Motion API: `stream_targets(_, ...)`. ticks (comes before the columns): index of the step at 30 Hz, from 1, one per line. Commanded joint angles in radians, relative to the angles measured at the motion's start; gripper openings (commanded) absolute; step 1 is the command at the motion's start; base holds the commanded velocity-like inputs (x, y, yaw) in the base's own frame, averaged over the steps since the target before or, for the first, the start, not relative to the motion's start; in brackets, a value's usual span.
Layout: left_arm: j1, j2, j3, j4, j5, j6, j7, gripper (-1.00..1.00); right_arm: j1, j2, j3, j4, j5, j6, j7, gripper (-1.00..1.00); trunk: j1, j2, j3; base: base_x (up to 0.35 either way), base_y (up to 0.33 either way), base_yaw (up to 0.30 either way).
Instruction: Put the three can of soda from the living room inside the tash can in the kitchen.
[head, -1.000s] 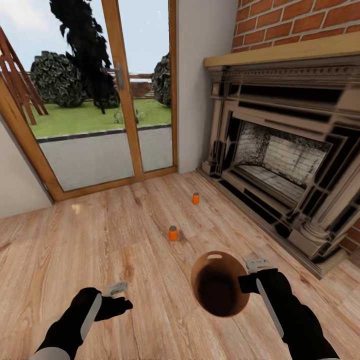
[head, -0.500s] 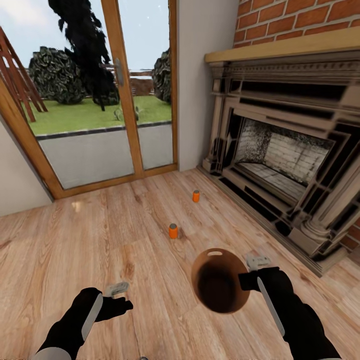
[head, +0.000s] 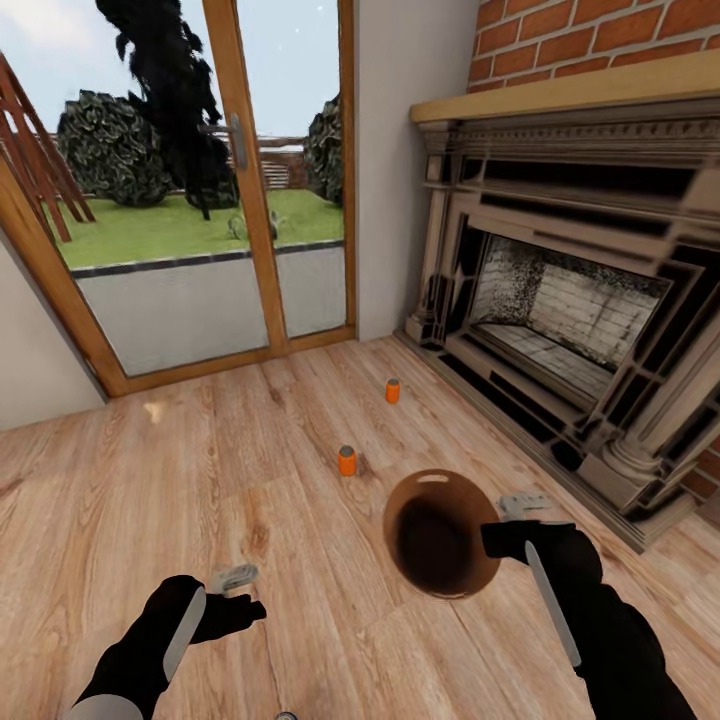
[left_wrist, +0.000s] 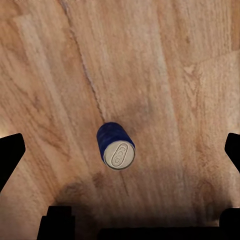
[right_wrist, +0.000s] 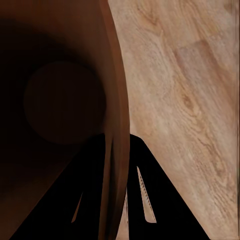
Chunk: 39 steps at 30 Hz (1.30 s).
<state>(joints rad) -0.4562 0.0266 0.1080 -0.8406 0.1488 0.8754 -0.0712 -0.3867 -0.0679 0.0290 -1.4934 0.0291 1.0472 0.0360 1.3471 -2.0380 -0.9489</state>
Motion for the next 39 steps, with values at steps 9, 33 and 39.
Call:
stream_targets(9, 0.000, -0.001, 0.001, 0.000, 0.000, -0.014, 0.000, 1.00, -0.001, 0.000, -0.057, -0.004, -0.011, 0.000, 0.006, -1.00, 0.027, -0.049, -0.022, 0.000, 0.000, 0.000)
stream_targets(33, -0.001, -0.044, 0.001, 0.085, 0.000, -0.057, 0.001, 1.00, 0.003, 0.002, -0.063, -0.019, -0.012, 0.000, 0.007, -1.00, 0.119, -0.217, -0.105, 0.000, 0.000, 0.000)
stream_targets(39, -0.001, -0.048, 0.001, 0.090, 0.000, -0.058, 0.001, 1.00, 0.003, 0.002, -0.063, -0.019, -0.012, 0.000, 0.007, -1.00, 0.142, -0.259, -0.132, 0.000, 0.000, 0.000)
